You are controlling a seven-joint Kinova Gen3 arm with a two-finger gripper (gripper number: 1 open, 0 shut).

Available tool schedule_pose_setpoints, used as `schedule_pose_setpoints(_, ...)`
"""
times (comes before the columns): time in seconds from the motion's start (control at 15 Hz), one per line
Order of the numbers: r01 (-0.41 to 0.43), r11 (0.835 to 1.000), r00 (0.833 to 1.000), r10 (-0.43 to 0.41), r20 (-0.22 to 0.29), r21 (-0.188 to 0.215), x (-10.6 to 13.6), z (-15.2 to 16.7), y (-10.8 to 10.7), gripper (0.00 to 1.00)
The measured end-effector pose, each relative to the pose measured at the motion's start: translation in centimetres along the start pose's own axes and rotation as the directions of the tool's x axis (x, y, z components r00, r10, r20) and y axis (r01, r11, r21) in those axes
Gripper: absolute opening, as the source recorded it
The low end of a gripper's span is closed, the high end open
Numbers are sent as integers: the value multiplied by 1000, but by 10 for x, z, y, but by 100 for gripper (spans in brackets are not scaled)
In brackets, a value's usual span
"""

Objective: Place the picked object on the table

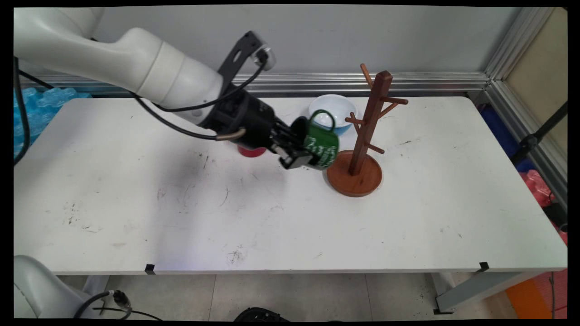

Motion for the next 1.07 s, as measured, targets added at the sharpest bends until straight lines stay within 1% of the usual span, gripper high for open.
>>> schedule_pose_setpoints(0.33,-54,997,996,50,70,55,-20,-15,-19,0)
schedule_pose_setpoints(0.53,-100,991,989,89,121,89,-31,-19,-28,0)
schedule_pose_setpoints(0.73,-131,985,981,113,156,111,-37,-19,-32,0)
schedule_pose_setpoints(0.87,-166,978,970,139,199,124,-42,-18,-35,0)
schedule_pose_setpoints(1.07,-232,965,942,190,277,126,-49,-14,-37,0)
